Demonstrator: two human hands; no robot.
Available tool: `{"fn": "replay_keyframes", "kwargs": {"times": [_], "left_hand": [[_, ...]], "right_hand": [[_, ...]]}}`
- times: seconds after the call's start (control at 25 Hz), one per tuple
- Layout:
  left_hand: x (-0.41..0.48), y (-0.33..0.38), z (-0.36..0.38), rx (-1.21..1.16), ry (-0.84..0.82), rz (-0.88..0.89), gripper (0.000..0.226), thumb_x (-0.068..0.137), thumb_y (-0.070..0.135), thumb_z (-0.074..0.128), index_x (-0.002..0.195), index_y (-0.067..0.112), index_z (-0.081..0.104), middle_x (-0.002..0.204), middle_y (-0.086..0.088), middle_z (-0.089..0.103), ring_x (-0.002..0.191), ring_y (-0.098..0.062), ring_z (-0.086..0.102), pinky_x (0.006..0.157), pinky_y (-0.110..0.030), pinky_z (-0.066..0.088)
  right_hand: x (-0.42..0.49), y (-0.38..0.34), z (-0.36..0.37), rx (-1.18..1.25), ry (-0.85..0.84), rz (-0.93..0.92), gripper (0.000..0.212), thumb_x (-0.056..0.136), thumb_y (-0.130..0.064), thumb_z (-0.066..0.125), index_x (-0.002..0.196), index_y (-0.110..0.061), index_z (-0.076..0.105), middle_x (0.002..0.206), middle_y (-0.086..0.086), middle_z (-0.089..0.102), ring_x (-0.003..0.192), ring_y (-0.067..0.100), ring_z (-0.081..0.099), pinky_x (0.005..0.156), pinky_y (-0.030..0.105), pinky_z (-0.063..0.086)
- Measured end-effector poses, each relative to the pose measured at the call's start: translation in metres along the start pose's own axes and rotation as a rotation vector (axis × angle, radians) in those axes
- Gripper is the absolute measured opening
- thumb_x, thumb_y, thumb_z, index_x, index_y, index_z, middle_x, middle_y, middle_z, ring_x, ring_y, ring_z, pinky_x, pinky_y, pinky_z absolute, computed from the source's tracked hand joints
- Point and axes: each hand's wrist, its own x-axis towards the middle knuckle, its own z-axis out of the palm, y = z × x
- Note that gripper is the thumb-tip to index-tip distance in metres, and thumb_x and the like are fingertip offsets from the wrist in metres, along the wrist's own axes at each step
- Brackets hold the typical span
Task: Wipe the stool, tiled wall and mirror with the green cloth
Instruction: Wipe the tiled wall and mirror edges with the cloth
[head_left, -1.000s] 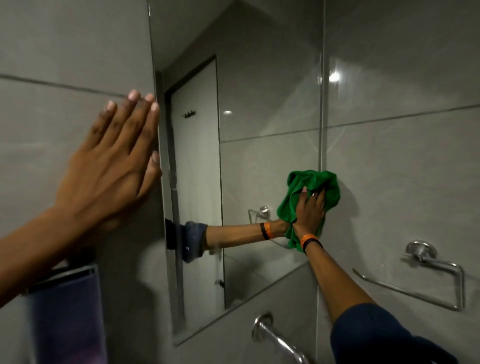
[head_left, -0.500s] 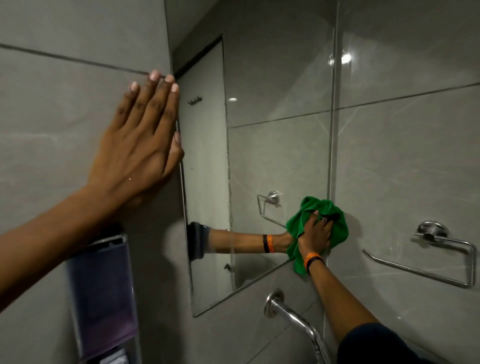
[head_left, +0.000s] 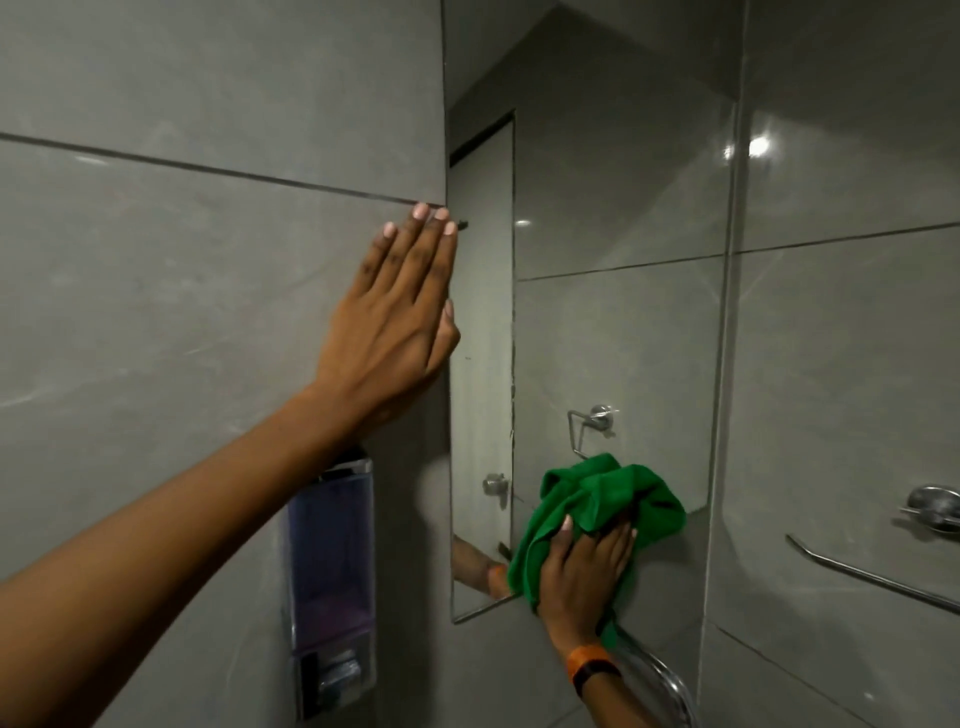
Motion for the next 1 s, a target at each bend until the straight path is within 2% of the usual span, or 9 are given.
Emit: {"fn": "replay_keyframes", "kwargs": {"times": [0.16,0.32,0.56,0.84,1.0], "left_hand": [[-0.011,-0.012,-0.009,0.000,-0.001,0.042,0.064,0.099,0.032,0.021,0.154,-0.001,0.017,0.164,-0.021,0.018,0.154,-0.030,0.012,0.126,-0.047,0.012],[-0.015,-0.016,-0.014,0.002,-0.040,0.015,0.066,0.099,0.032,0.021,0.155,-0.001,0.014,0.164,-0.021,0.015,0.154,-0.029,0.009,0.127,-0.044,0.008],[-0.015,-0.015,-0.016,0.004,-0.042,0.012,0.066,0.097,0.031,0.022,0.154,-0.002,0.018,0.163,-0.021,0.019,0.153,-0.029,0.011,0.126,-0.045,0.012],[-0.014,-0.016,-0.018,-0.032,0.024,-0.003,0.063,0.097,0.027,0.027,0.153,-0.002,0.021,0.162,-0.018,0.020,0.152,-0.027,0.014,0.126,-0.038,0.006],[-0.002,-0.024,-0.022,-0.052,0.064,-0.021,0.063,0.097,0.026,0.027,0.153,-0.001,0.021,0.163,-0.016,0.019,0.153,-0.026,0.013,0.126,-0.036,0.005]], "right_hand": [[-0.045,-0.036,0.003,0.047,-0.061,-0.108,0.074,0.102,-0.047,0.023,0.139,0.015,0.039,0.149,0.037,0.034,0.139,0.049,0.033,0.118,0.061,0.024],[-0.059,-0.055,0.004,0.037,-0.035,-0.142,0.072,0.102,-0.046,0.025,0.142,0.013,0.038,0.150,0.036,0.034,0.139,0.048,0.032,0.117,0.062,0.024],[-0.054,-0.080,0.003,0.022,0.003,-0.254,0.074,0.101,-0.049,0.023,0.145,0.009,0.035,0.152,0.035,0.031,0.143,0.046,0.029,0.120,0.059,0.017],[0.030,-0.167,-0.020,0.074,0.169,-0.284,0.073,0.101,-0.050,0.022,0.147,0.006,0.033,0.156,0.030,0.029,0.146,0.041,0.026,0.120,0.060,0.019],[0.089,-0.224,-0.037,0.090,0.219,-0.348,0.071,0.101,-0.052,0.022,0.148,-0.002,0.033,0.159,0.026,0.026,0.149,0.037,0.021,0.121,0.060,0.017]]}}
